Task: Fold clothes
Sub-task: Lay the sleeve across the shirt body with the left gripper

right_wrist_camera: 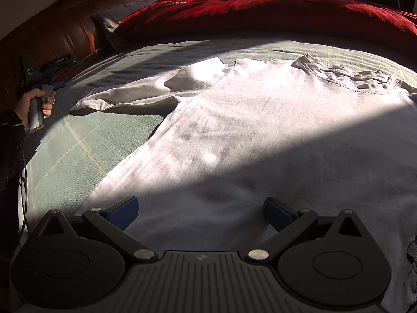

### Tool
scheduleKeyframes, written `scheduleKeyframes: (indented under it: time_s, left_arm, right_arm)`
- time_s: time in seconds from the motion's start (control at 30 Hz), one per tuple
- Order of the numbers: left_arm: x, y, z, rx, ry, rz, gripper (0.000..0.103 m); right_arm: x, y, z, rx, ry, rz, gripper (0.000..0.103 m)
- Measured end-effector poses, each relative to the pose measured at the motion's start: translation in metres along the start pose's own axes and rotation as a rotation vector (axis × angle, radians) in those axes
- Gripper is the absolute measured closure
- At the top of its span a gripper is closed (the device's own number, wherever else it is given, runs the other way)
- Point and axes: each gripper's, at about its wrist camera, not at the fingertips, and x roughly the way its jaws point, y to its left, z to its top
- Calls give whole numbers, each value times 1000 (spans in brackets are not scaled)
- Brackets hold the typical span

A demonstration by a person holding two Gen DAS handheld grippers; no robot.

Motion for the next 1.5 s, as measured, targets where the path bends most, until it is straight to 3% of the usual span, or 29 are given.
scheduleKeyframes:
  time_s: [0.1, 0.17, 0.3, 0.37, 0.5, 0.63, 0.7, 0.83, 0.93, 1.07, 1.3, 1.37, 1.43, 1.5]
  left_arm:
    - [-1, -31, -8, 140, 72, -61, 1]
    - [5, -61, -19, 246, 167, -75, 1]
    - [24, -106, -49, 412, 309, -14, 1]
    - [35, -110, -60, 425, 348, 18, 0]
    - [50, -85, -57, 316, 302, 110, 0]
    - [47, -81, -42, 228, 305, 143, 2]
    - [32, -102, -38, 270, 281, 68, 2]
    - [4, -156, -36, 305, 284, -203, 2]
    - [7, -201, -43, 362, 318, -284, 1]
    - [35, -239, -65, 470, 404, -199, 1]
    - [61, -217, -69, 348, 399, -71, 0]
    - [55, -221, -66, 369, 369, -44, 1]
    - [45, -230, -62, 408, 328, -61, 2]
    - [38, -240, -58, 405, 326, -142, 2]
  right_arm:
    - [0, 1, 0, -6, 1, -6, 0]
    - [0, 1, -1, -8, 1, -8, 0]
    - [0, 2, -1, -10, 1, -7, 0]
    - [0, 1, -1, -11, 1, -4, 0]
    - [0, -1, -1, -7, 0, 6, 0]
    - [-1, -2, -1, 2, -2, 10, 0]
    - [-1, -2, -1, 2, -1, 7, 0]
    - [-1, -2, -1, 5, -1, 2, 0]
    - [-2, -1, -1, 6, 0, -2, 0]
    - [-3, -2, -1, 5, 3, 1, 0]
    - [-5, -6, 0, 25, -1, 17, 0]
    - [-6, -7, 0, 28, -1, 17, 0]
    - [-6, -7, 0, 32, -2, 14, 0]
    - [-6, -7, 0, 32, -2, 12, 0]
